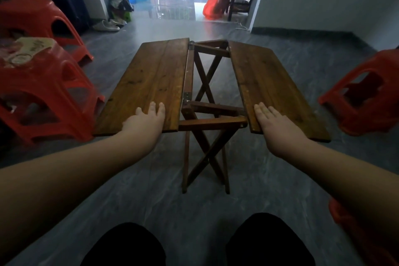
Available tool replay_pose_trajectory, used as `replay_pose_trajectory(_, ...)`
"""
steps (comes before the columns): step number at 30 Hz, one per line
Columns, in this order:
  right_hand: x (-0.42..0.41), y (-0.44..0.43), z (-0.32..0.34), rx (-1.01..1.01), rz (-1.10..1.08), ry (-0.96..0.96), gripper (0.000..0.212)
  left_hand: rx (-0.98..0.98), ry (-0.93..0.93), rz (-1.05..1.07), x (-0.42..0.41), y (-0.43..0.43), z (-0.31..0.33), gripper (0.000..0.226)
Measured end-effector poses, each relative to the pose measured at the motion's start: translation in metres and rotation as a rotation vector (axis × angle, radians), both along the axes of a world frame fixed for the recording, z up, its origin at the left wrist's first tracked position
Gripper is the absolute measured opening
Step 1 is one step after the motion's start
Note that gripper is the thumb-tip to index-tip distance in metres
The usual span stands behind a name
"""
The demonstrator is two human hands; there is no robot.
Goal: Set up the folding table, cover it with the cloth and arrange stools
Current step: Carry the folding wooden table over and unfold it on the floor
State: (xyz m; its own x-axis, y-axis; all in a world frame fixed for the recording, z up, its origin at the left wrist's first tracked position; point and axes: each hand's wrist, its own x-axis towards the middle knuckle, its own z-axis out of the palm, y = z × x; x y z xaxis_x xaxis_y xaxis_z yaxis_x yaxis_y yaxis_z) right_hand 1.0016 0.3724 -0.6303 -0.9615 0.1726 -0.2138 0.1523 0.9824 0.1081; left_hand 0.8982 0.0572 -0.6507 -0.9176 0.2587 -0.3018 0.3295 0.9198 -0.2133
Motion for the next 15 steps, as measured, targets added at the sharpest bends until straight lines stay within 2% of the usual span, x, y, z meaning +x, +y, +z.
replay_pose_trajectory(8,-0.013,0.004,0.032,0.108,-0.043,-0.061,0.089,-0.021,-0.040,-0.008,-0.016,0.014,0.012,0.103)
replay_pose_trajectory(15,-0.023,0.003,0.062,0.144,-0.043,-0.069,0.086,-0.070,-0.032,-0.034,-0.030,0.026,0.038,0.092)
